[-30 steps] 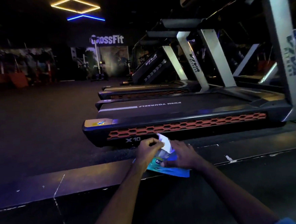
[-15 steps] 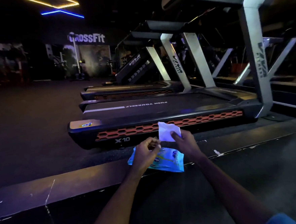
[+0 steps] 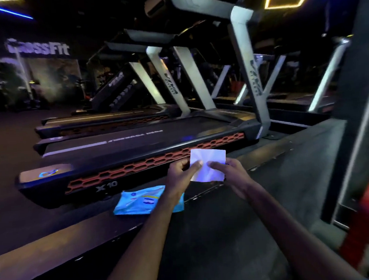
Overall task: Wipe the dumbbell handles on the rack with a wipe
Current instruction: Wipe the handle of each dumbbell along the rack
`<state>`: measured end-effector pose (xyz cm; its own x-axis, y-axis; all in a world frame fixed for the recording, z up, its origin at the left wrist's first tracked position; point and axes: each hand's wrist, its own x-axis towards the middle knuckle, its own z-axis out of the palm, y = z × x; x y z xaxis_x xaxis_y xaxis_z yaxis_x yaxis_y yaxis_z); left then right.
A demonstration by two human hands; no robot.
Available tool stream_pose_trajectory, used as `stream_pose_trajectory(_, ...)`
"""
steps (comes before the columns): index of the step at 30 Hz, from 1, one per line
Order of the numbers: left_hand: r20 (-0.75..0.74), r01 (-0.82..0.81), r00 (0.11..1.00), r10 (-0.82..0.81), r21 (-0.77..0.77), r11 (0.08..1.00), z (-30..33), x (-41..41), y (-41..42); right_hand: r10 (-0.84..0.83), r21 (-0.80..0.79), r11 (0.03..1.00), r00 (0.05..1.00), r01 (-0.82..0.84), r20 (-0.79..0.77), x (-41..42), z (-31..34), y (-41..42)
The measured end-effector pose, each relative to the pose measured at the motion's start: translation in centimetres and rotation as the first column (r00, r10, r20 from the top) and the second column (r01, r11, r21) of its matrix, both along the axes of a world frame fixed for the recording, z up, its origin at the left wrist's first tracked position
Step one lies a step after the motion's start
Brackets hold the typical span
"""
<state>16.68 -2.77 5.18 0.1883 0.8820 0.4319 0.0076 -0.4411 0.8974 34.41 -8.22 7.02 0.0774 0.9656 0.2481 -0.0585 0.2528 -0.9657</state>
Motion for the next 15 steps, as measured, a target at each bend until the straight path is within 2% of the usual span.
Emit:
stream_pose_trajectory(3, 0.091, 0.104, 0.991, -0.096, -0.092, 0.990, 0.2, 5.0, -2.0, -0.098, 0.013, 0.995, 0.995, 0.098, -0.030, 4.8, -0.3, -4.2)
stream_pose_trajectory(5, 0.085, 0.195, 0.979, -0.187, -0.102, 0.975, -0.1, 10.4, -4.1, -0.262, 0.053, 0.963, 0.964, 0.264, -0.039, 9.4, -0.8, -8.1)
stream_pose_trajectory(8, 0.105, 0.271, 0.959, -0.264, -0.063, 0.961, 0.0, 20.1, -8.9, -0.468, 0.100, 0.877, 0.882, 0.471, -0.051, 17.3, -1.5, -15.0)
stream_pose_trajectory(11, 0.080, 0.335, 0.939, -0.335, 0.021, 0.942, -0.3, 28.7, -14.4, -0.620, 0.143, 0.777, 0.785, 0.613, 0.008, 24.2, -1.4, -22.2)
stream_pose_trajectory(13, 0.030, 0.439, 0.896, -0.443, 0.085, 0.894, -0.9, 35.4, -19.4, -0.699, 0.192, 0.709, 0.711, 0.678, 0.071, 29.7, -1.2, -28.8)
stream_pose_trajectory(15, -0.041, 0.577, 0.816, -0.577, 0.144, 0.804, -1.2, 42.5, -25.8, -0.763, 0.223, 0.645, 0.631, 0.731, 0.141, 35.3, -1.6, -36.6)
